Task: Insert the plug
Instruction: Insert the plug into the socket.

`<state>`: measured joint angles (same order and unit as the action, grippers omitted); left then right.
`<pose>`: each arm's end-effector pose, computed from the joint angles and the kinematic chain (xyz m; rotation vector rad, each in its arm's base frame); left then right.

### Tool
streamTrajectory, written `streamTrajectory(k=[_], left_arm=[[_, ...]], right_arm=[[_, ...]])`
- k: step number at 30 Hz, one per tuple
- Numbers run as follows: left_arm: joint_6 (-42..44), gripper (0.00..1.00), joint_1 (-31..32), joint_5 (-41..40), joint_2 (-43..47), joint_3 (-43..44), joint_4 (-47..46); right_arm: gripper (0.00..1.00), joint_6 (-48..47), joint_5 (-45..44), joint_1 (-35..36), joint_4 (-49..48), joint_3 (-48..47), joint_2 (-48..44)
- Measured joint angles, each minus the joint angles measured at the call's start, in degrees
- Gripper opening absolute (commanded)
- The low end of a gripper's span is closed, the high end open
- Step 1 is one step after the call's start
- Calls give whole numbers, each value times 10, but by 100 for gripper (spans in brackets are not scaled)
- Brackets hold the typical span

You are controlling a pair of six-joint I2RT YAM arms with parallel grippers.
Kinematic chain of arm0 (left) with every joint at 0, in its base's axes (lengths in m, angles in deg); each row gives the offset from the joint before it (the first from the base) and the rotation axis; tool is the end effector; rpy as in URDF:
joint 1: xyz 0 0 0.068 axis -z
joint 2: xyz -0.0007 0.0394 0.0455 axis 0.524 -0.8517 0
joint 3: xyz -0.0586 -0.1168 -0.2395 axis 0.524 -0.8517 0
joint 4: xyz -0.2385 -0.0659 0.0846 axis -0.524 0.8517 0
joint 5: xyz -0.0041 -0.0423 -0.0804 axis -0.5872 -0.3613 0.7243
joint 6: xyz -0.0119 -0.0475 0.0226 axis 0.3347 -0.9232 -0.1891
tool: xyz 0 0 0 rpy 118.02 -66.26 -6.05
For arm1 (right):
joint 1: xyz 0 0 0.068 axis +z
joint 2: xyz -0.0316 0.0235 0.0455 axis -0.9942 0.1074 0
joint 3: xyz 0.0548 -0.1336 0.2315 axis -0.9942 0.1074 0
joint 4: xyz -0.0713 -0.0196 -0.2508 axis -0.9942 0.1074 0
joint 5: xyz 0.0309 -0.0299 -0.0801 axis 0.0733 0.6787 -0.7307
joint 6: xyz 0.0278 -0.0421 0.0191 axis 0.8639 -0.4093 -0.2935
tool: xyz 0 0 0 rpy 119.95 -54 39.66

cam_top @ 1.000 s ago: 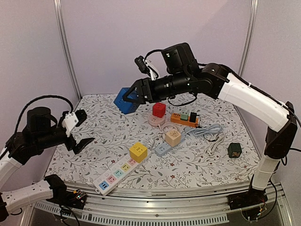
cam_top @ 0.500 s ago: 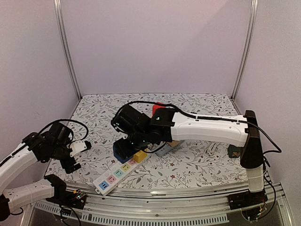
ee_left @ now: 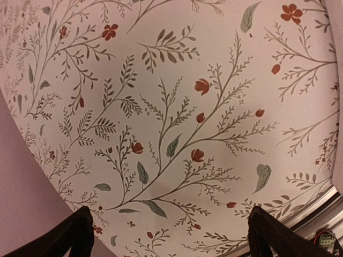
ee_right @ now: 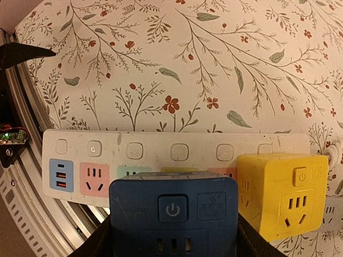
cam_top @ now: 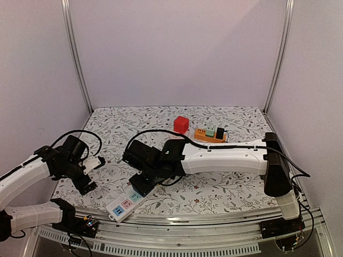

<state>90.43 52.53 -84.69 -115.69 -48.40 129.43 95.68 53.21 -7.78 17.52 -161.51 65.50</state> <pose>0.1346 -0.0443 0.1989 1.0847 2.5686 0.2836 0.1242 0.4712 0.2314 -1.0937 2.3720 0.3948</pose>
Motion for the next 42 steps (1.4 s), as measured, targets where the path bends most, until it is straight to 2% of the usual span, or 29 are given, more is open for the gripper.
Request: streamTrajectory(k=[31,42], left_arm=[[-7,100,-7,25,-7,0,-8],[-7,99,-10,25,-9,0,-8]], right_arm=[[0,3,-14,-2,-89,55,3],[0,1,-35,5,-83,62,2]])
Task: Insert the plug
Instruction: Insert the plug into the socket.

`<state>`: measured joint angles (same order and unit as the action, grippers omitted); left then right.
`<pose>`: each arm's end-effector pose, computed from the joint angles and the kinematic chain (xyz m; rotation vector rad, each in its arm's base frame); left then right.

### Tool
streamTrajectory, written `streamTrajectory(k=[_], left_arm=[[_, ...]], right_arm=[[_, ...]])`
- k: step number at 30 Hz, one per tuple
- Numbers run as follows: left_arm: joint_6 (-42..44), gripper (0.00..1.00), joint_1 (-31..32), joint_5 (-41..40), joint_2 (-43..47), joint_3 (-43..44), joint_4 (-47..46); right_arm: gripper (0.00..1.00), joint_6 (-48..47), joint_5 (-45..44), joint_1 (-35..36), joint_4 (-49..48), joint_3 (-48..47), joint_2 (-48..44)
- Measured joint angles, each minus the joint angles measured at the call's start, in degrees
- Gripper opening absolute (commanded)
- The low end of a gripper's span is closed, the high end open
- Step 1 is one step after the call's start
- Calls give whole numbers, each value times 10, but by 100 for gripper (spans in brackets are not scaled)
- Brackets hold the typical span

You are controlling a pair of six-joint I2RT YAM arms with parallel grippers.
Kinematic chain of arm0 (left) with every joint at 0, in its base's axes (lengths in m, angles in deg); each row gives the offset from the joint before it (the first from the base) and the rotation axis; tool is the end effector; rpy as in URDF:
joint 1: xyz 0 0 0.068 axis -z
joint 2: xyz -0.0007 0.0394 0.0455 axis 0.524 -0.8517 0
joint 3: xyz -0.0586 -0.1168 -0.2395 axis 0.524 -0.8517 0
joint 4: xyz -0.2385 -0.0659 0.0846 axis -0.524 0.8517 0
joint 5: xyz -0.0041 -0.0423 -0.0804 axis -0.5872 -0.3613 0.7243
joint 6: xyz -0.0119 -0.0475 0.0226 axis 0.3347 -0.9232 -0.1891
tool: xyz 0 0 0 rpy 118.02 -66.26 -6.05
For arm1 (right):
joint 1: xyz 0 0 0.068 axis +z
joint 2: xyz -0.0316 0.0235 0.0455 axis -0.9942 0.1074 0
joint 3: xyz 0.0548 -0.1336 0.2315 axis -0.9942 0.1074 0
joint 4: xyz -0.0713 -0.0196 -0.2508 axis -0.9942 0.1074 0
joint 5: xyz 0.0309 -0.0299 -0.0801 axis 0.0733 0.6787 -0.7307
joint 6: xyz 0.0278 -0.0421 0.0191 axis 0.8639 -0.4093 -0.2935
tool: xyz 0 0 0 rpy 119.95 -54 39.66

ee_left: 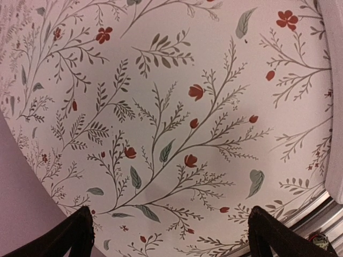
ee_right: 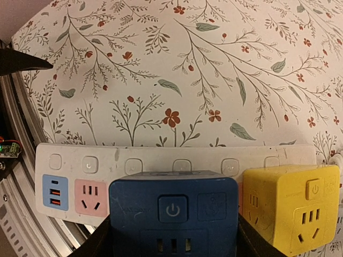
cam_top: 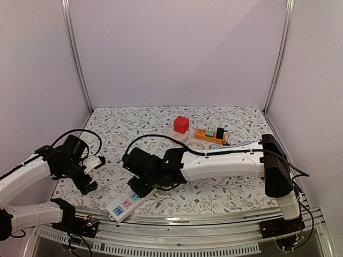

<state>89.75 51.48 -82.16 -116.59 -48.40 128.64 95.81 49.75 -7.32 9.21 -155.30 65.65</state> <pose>0.1375 -0.0443 0.1972 1.0580 2.5851 0.2235 0.1229 0.4734 0.2055 -1.0491 2.3249 0.3747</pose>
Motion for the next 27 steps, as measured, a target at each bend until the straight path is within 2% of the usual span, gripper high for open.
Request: streamTrajectory(k=[4,13,27], left_arm=[[0,100,-1,1,-4,0,0],[0,99,-2,3,-9,0,0],[0,99,-3,12,-9,0,0]], right_arm=[[0,-2,-2,0,11,-7,0],[0,-13,56,-22,97,-61,4],[0,-9,61,-23,63,-33,0]])
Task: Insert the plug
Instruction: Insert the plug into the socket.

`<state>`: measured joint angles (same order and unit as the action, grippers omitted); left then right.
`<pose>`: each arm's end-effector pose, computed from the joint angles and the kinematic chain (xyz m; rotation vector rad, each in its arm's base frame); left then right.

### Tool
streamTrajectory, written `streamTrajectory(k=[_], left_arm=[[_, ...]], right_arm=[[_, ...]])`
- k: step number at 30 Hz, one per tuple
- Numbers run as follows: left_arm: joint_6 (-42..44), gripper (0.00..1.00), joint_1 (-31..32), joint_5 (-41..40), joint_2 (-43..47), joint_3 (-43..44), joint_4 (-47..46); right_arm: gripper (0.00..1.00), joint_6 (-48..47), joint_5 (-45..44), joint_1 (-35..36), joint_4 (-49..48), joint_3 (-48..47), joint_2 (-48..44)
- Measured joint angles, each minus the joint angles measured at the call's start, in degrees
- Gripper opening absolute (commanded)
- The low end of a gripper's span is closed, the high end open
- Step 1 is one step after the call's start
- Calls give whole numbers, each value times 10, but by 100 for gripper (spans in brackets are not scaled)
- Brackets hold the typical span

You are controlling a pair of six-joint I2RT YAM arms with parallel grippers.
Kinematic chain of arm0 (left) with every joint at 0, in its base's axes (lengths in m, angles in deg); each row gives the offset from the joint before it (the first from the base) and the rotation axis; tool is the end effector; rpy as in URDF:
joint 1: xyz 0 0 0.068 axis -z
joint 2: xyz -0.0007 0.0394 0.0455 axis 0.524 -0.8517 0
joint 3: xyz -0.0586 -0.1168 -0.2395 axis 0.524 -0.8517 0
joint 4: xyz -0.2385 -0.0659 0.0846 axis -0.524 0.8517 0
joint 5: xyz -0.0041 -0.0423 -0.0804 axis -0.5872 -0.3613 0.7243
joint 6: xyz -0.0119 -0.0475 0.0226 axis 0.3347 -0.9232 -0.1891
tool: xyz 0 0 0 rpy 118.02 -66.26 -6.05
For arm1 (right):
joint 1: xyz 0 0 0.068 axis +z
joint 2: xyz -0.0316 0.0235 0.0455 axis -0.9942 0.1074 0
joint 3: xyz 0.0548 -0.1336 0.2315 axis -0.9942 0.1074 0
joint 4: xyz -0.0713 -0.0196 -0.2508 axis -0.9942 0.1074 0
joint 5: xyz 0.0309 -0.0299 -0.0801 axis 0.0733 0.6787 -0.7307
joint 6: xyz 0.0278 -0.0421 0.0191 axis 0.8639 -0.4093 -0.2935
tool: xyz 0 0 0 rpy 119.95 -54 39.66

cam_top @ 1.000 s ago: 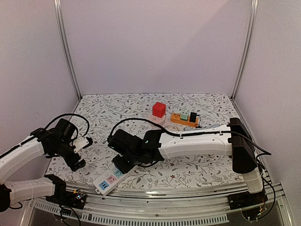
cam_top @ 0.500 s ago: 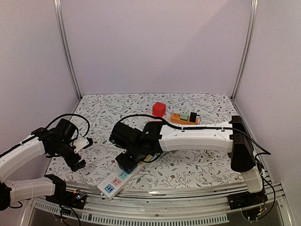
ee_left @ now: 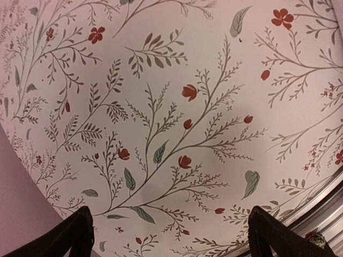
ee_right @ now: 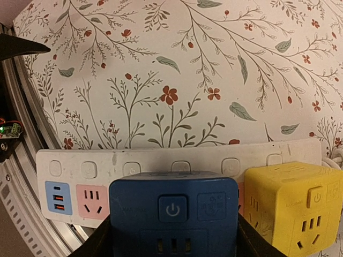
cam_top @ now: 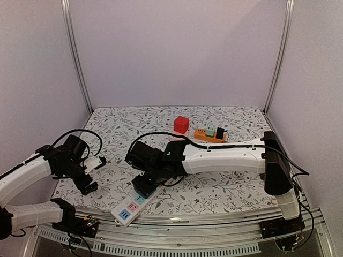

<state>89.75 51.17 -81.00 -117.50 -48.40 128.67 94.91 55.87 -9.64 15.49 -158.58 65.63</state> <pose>0.1388 -0.0446 0.1951 1.0636 2.6018 0.1964 0.1375 0.4660 0.2164 -1.1039 2.4080 0.4067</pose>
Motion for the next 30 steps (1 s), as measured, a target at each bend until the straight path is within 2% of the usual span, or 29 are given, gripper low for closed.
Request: streamTrajectory(k=[13,30], left_arm=[[0,100,-1,1,0,0,0],[0,100,-2,1,0,0,0]], right_arm=[[0,-17,-36,16,-22,24,-12],[0,-68,-38,15,-56,69,-54]])
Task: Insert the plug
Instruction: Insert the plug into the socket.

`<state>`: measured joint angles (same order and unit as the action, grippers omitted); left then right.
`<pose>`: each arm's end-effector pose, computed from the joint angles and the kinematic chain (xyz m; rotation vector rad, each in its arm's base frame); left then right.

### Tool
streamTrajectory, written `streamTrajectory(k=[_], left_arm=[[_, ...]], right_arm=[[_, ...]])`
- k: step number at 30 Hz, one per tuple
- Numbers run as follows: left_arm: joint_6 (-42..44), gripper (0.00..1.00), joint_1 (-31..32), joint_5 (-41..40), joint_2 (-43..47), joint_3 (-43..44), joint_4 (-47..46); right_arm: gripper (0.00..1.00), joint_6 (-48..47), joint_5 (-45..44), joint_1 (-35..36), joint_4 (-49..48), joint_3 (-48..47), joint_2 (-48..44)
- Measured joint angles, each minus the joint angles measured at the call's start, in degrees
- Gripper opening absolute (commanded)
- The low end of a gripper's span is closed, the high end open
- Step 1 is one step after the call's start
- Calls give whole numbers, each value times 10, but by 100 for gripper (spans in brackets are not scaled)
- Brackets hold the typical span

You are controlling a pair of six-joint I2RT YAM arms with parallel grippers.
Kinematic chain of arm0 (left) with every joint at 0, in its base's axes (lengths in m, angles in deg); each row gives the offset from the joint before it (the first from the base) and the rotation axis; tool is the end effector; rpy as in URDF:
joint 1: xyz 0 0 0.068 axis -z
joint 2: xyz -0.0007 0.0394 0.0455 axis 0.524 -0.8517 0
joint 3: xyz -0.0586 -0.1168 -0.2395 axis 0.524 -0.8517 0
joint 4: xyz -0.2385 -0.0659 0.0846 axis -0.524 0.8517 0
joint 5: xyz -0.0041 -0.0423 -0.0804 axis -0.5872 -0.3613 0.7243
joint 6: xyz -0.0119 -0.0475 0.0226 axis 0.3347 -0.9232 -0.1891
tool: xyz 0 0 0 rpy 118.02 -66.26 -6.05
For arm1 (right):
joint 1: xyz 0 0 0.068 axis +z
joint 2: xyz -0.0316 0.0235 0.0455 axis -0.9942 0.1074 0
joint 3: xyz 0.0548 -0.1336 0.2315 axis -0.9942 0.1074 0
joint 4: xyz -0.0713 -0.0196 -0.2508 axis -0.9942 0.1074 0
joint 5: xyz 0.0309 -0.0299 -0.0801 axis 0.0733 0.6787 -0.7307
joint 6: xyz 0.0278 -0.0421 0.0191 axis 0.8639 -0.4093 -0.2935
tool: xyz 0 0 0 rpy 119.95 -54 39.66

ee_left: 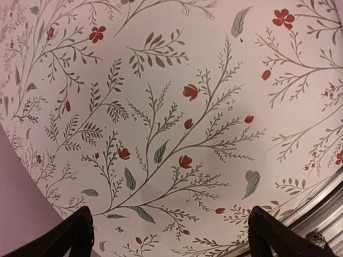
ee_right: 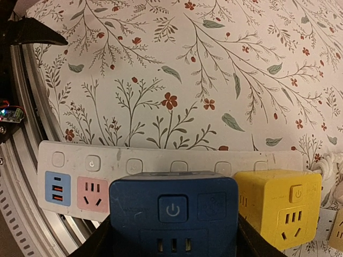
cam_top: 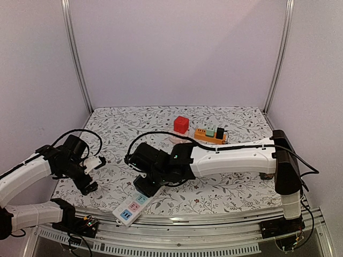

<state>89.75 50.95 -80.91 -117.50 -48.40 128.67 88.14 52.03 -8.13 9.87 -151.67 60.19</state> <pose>0.1389 -0.0441 0.1951 1.0590 2.6039 0.1951 0.1238 0.4545 0.2286 -1.1943 2.2467 0.3739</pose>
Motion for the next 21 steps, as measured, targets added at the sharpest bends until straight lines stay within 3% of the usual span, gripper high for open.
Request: streamTrajectory(k=[21], left_arm=[[0,99,0,0,0,0,0]], right_arm=[[0,21,-7,-1,-10,24,0]])
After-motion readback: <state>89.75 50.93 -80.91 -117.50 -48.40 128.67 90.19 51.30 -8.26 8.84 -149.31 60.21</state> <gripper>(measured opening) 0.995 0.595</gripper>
